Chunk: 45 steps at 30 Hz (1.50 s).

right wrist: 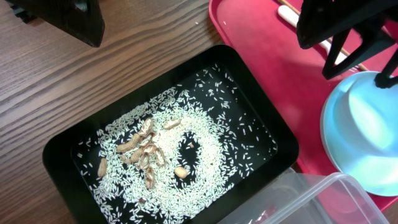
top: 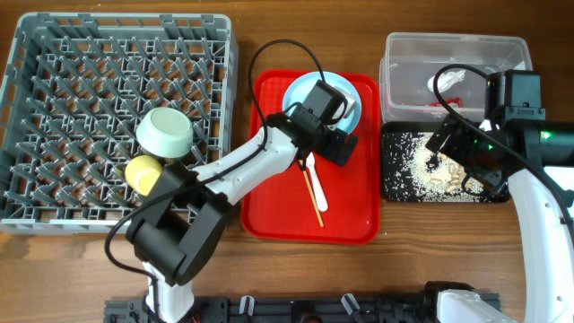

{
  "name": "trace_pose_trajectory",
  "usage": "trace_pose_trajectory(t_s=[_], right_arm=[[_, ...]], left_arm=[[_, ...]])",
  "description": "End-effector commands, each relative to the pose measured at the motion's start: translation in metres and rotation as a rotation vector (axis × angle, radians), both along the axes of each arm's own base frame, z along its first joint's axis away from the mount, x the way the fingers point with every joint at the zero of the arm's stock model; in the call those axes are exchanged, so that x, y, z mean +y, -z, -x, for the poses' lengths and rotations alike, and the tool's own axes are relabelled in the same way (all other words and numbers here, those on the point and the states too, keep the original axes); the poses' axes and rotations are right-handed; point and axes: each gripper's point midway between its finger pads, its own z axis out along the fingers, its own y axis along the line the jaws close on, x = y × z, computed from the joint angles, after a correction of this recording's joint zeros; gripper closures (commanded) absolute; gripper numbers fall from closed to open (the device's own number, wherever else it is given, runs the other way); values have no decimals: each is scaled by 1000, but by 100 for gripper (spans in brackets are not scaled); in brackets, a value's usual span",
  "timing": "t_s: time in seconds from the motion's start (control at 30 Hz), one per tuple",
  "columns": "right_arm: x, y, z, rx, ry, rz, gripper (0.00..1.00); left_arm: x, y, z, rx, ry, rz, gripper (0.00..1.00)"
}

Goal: Sort waste into correct bins and load items into the dishwasher rack
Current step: 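Grasp the rim of the light-blue bowl on the plate with the left gripper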

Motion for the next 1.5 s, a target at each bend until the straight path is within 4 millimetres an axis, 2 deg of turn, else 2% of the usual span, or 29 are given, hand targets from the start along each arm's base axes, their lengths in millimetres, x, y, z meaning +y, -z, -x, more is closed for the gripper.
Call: trace_pose_trajectory(t_s=[0.0, 0.13, 0.33, 0.53, 0.63, 0.97, 1.03, 1.2, 1.33, 1.47], right_arm=[[-5, -5, -2, -11, -1, 23, 0], [-5, -5, -2, -12, 0, 23, 0], [-5, -5, -2, -11, -1, 23, 0], [-5, -5, -2, -12, -1, 23, 0], [-5, -5, -2, -12, 0, 23, 0], [-4, -5, -2, -9, -5, 23, 0], [-4, -5, -1, -6, -5, 24, 0], [-4, -5, -1, -3, -21, 25, 0], [-3, -5, -1, -4, -24, 21, 0], [-3, -5, -1, -3, -24, 21, 0]], left_arm=[[16, 17, -8, -23, -25, -111, 8], [25, 17, -14, -50, -55, -155, 19], [22, 14, -18, -72, -60, -141, 32], [18, 10, -24, -98, -62, -118, 55], [18, 10, -23, -95, -62, -120, 62], [18, 10, -23, -96, -62, -120, 65], [21, 12, -24, -99, -69, -133, 68], [26, 17, -26, -106, -84, -162, 69], [26, 18, -26, -105, -84, -163, 77], [27, 22, -25, -96, -83, -173, 77]])
